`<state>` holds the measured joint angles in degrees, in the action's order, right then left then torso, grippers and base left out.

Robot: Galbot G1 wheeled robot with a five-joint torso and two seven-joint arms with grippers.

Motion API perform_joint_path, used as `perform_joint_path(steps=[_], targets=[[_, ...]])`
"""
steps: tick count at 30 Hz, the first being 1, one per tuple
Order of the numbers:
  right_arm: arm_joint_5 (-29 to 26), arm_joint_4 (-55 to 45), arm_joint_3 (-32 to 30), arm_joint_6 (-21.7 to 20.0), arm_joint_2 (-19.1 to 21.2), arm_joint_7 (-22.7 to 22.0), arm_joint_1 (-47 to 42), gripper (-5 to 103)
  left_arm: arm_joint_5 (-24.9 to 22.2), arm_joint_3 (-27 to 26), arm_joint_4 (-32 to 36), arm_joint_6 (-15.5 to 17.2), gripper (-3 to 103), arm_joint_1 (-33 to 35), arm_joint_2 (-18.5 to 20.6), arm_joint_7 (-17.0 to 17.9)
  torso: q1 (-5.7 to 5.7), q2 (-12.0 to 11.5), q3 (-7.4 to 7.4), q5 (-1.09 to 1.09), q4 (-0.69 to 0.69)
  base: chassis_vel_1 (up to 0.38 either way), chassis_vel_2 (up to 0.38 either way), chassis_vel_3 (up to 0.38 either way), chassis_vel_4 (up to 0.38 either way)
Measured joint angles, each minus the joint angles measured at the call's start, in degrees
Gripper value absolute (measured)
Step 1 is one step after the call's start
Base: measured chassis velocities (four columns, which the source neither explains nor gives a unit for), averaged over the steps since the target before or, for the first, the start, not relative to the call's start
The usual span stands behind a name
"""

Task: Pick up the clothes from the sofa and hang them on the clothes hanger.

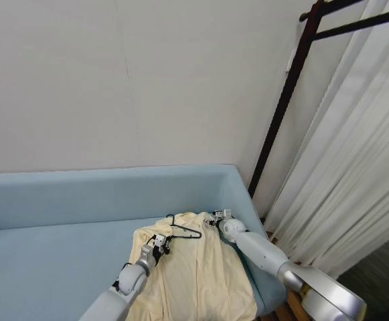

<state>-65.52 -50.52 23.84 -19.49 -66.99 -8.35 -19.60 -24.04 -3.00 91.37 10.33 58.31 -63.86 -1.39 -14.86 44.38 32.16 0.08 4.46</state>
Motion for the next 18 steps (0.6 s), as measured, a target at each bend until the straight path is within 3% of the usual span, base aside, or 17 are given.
perform_joint_path(steps=[5,7,8,15,16,18], targets=[[0.83,-0.98,-0.59,0.50,-0.24,-0.09,-0.92,44,-0.20,-0.12,0.16,-0.12,1,-0.22,0.17,0.01,0.00,0.00,0.00,0.00,0.00,0.000,0.000,0.000,0.000],[1.01,-1.50,-0.84,0.57,-0.18,-0.22,-1.21,44,-0.23,-0.12,0.18,-0.16,1,-0.27,0.20,0.01,0.00,0.00,0.00,0.00,-0.01,0.000,0.000,0.000,0.000],[1.20,-2.32,-1.18,0.61,-0.02,-0.56,-1.61,33,-0.26,-0.13,0.20,-0.20,1,-0.33,0.22,0.01,0.00,0.00,0.00,0.00,0.00,0.000,0.000,0.000,0.000],[2.46,-7.71,-2.20,1.02,1.45,-2.21,-4.16,12,-0.31,-0.04,0.16,-0.40,1,-0.65,-0.01,-0.07,0.00,-0.01,0.00,0.00,0.00,0.000,0.000,0.000,0.000],[2.77,-8.60,-2.28,1.11,1.61,-2.50,-4.65,3,-0.32,0.04,0.15,-0.42,1,-0.75,-0.10,-0.07,0.00,-0.01,0.00,0.00,0.01,0.000,0.000,0.000,0.000],[2.97,-9.25,-2.34,1.13,1.64,-2.79,-5.02,3,-0.33,0.13,0.15,-0.43,1,-0.84,-0.15,-0.10,0.00,-0.01,0.00,0.00,0.00,0.000,0.000,0.000,0.000]])
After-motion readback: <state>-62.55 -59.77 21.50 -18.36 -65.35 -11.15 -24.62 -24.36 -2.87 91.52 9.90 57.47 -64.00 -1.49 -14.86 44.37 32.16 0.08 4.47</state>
